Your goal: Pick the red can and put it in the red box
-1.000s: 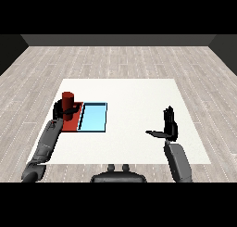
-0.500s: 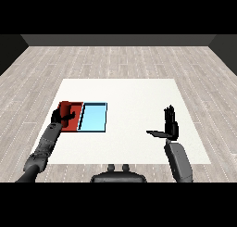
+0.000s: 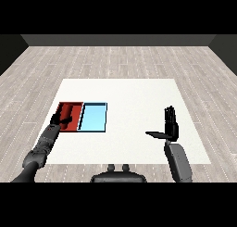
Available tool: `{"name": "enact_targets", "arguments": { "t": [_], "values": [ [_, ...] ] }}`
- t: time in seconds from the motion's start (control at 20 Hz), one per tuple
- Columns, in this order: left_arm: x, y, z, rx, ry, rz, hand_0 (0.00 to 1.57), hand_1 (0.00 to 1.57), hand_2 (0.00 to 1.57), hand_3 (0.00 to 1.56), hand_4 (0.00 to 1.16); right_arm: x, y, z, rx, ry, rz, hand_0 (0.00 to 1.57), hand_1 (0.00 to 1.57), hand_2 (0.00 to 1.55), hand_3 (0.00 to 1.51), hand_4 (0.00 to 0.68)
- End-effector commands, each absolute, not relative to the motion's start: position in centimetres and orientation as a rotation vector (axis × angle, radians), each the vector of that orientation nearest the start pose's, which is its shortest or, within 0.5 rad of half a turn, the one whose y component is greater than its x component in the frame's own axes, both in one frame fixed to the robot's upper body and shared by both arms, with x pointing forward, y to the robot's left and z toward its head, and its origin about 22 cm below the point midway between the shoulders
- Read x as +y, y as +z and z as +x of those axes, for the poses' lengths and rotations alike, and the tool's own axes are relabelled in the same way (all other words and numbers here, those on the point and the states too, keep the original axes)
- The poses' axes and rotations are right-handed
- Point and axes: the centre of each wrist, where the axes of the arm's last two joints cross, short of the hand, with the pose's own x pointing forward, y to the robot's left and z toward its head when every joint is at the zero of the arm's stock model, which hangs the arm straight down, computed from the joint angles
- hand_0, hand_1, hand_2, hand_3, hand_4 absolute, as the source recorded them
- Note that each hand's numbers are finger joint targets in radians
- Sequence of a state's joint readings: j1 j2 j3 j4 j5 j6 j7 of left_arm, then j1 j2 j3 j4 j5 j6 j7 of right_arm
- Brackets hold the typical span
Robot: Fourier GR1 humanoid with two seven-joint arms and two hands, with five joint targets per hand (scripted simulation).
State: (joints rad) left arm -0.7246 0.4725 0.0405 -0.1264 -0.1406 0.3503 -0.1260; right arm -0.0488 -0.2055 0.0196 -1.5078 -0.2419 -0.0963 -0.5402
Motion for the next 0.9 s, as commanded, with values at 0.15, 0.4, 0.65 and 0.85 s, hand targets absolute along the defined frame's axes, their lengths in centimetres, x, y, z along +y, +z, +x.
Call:
{"name": "enact_targets", "arguments": {
  "t": [0.15, 0.4, 0.65, 0.85],
  "values": [
    [39.0, -3.3, 34.8, -0.81, -0.33, 0.844, 0.0, 0.0, 0.0, 0.0, 0.0, -26.4, 0.0, 24.4, -2.111, -0.076, -0.021, 0.0, 0.0, 0.0, 0.0, 0.0],
    [37.7, -2.0, 36.5, -0.8, -0.216, 0.827, 0.0, 0.0, 0.0, 0.0, 0.0, -26.9, 1.0, 23.6, -2.116, -0.076, -0.005, 0.0, 0.0, 0.0, 0.0, 0.0],
    [37.8, -3.7, 35.0, -1.153, 0.029, 0.839, 0.0, 0.0, 0.0, 0.0, 0.0, -27.3, 1.6, 24.0, -2.15, -0.06, 0.004, 0.0, 0.0, 0.0, 0.0, 0.0],
    [36.9, -0.1, 37.5, -1.599, 0.206, 0.679, 0.0, 0.0, 0.0, 0.0, 0.0, -26.7, 1.9, 24.4, -2.145, -0.064, 0.038, 0.0, 0.0, 0.0, 0.0, 0.0]
  ]
}}
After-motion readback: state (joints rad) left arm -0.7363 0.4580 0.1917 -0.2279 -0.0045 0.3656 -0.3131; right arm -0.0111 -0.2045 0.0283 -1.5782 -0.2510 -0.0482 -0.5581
